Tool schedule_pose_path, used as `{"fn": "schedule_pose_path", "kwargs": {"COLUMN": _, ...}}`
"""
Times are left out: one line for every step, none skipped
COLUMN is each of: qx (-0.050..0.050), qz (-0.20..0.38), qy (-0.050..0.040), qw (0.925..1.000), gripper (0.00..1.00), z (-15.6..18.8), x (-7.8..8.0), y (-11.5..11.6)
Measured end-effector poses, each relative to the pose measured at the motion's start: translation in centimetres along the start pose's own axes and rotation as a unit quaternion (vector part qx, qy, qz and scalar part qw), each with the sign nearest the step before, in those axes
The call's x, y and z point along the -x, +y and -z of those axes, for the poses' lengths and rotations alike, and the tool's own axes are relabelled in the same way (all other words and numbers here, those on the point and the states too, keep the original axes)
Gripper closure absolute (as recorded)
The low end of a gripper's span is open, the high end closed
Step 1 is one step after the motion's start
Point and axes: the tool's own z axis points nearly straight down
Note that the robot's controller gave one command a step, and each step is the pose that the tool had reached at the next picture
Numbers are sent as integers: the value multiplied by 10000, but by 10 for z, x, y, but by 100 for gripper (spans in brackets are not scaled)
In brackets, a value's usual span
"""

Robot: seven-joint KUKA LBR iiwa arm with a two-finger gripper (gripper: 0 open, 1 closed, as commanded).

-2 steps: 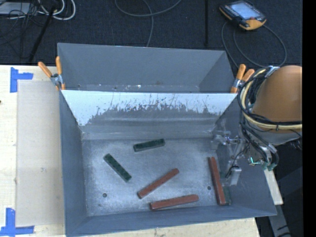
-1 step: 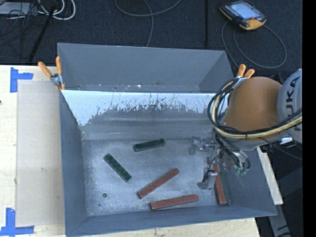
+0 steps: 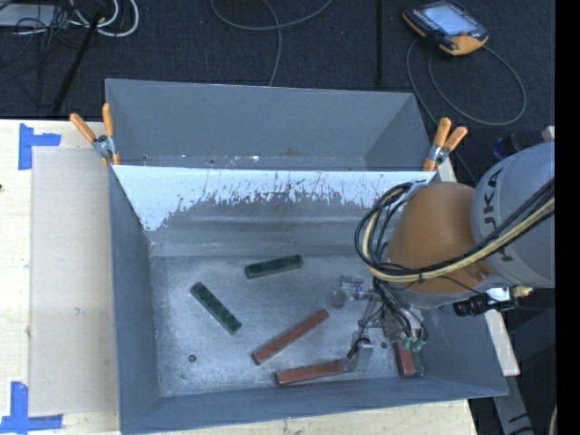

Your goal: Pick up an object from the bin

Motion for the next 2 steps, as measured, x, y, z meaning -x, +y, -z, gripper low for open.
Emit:
{"fn": "schedule_pose_path", "kwargs": {"qx": -12, "qz": -183, "qy": 22, "qw": 9998, "gripper": 0, "z": -30, "x": 10, "y": 44}}
{"fn": "schedule_pose_path", "kwargs": {"qx": -6, "qz": -29, "qy": 11, "qw": 10000, "gripper": 100, "z": -42, "x": 35, "y": 69}}
